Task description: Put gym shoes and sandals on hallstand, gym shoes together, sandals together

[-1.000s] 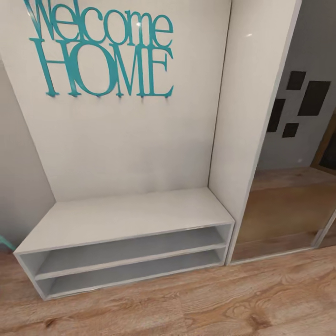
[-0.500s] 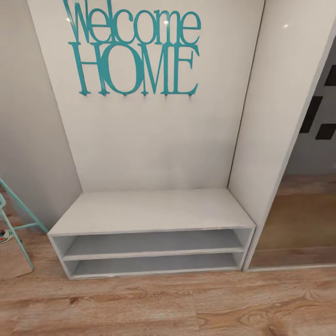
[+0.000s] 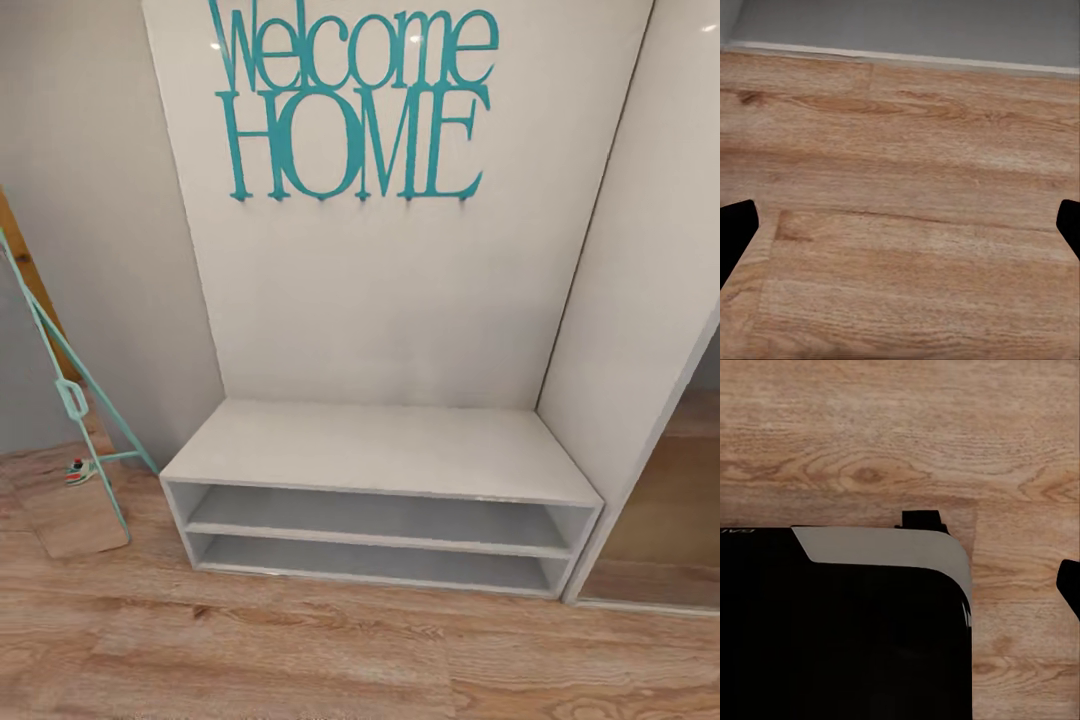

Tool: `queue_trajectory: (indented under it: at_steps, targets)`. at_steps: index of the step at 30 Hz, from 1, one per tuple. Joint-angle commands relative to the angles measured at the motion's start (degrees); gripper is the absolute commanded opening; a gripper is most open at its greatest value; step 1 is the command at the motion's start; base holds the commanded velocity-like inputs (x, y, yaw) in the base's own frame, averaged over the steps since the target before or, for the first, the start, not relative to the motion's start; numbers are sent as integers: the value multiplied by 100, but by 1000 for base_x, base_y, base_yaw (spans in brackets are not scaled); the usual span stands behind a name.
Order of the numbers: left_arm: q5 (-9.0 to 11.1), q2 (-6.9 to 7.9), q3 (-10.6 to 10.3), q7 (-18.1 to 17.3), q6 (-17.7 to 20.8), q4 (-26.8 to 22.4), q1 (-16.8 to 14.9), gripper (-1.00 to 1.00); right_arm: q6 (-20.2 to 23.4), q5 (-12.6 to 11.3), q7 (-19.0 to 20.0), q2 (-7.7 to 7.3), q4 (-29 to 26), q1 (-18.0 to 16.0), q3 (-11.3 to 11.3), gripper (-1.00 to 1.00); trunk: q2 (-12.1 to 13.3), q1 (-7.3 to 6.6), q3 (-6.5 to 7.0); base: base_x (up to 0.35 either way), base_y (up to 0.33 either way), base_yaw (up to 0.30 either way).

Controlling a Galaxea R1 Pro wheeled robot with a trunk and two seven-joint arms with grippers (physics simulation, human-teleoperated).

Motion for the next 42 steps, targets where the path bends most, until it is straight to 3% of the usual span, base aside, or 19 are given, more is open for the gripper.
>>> queue_trajectory:
  at_steps: [1,42]
  targets:
    - [3,1,3,-1,-18,6,-4,100,-5,3,9,1,-2,-1,-21,100,-3,-1,-10,0,0,280]
    - [4,1,-3,1,-18,26,-4,100,-5,3,0,-5,-7,-1,-27,100,-3,-1,-174,0,0,281]
